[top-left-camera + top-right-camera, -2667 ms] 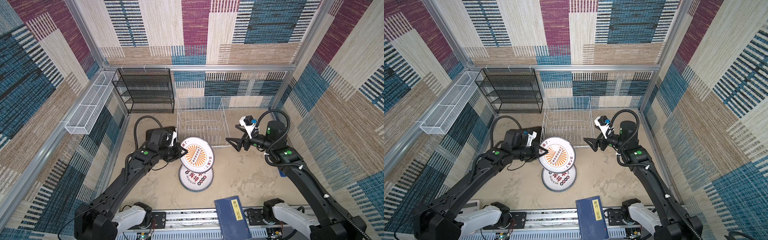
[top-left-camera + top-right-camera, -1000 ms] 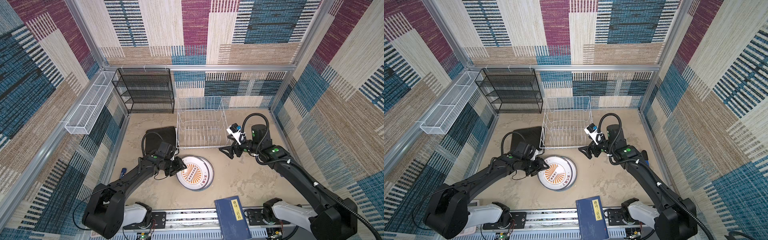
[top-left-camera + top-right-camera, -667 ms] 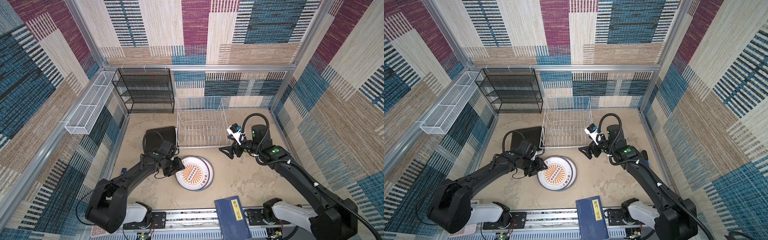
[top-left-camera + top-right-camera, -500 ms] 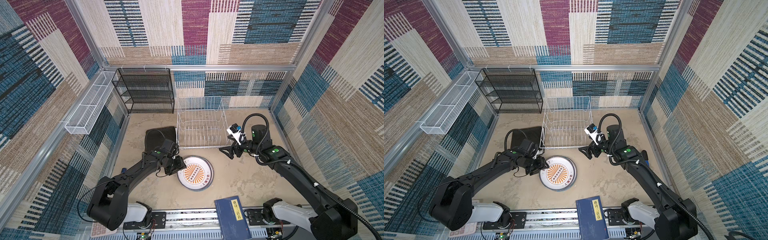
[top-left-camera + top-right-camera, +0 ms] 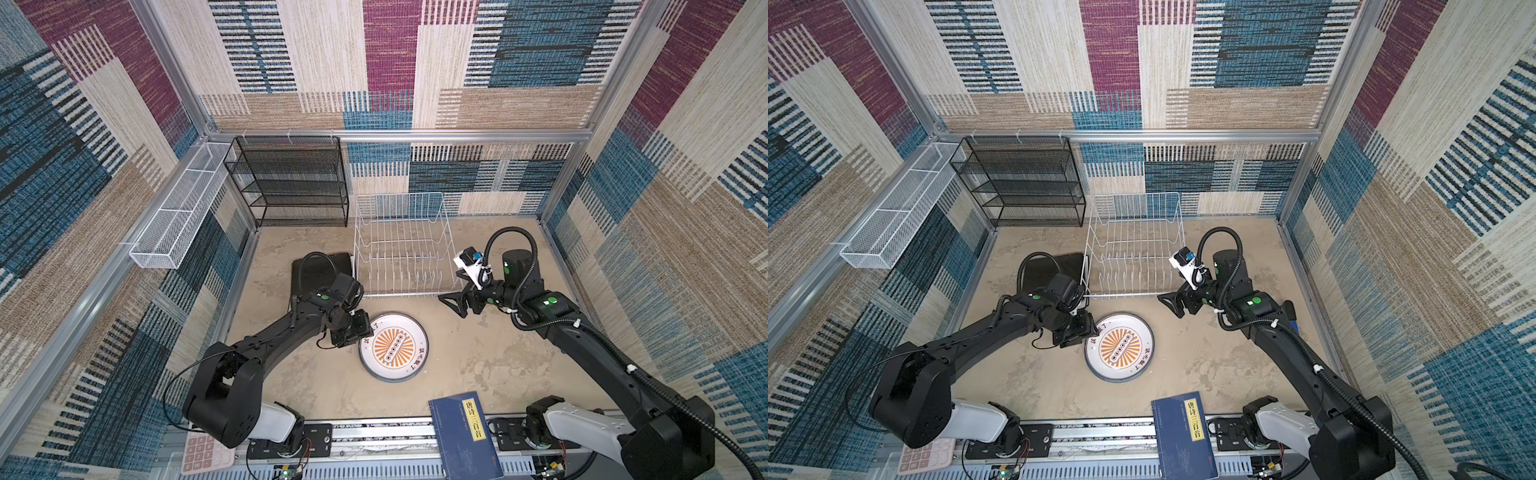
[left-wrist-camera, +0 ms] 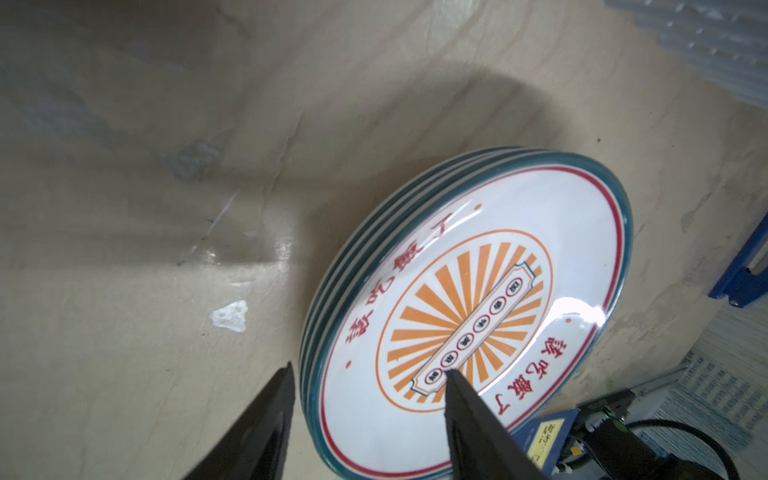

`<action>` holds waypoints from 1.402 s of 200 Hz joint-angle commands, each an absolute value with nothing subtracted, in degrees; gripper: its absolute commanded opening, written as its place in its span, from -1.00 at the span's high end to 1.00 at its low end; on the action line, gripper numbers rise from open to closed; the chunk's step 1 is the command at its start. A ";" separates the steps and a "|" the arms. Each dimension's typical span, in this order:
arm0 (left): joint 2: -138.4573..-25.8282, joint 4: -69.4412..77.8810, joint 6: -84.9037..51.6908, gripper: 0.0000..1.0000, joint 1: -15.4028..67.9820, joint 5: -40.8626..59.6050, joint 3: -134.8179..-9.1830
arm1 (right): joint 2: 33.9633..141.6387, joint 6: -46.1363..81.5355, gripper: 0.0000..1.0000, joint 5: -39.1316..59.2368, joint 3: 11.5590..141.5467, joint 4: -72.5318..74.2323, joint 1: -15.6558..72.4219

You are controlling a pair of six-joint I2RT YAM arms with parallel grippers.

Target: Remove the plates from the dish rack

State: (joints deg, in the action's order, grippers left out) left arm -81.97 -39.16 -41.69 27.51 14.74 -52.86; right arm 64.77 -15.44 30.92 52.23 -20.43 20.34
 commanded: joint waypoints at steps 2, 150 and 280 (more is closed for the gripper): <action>-80.88 -43.04 -38.58 -0.22 27.51 10.20 -54.62 | 64.94 -15.03 -0.98 30.37 52.38 -18.89 20.42; -44.68 -19.37 -20.54 -0.99 27.67 -34.79 -47.93 | 52.62 -5.57 -0.98 -4.60 47.12 7.93 20.33; -50.64 26.84 8.24 -1.00 26.24 -50.63 -18.10 | 46.50 7.97 -0.98 -17.00 18.46 35.37 7.48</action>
State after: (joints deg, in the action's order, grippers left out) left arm -48.45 12.82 3.79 26.87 -47.83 -21.26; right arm 44.86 4.38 -16.05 20.91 25.65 7.84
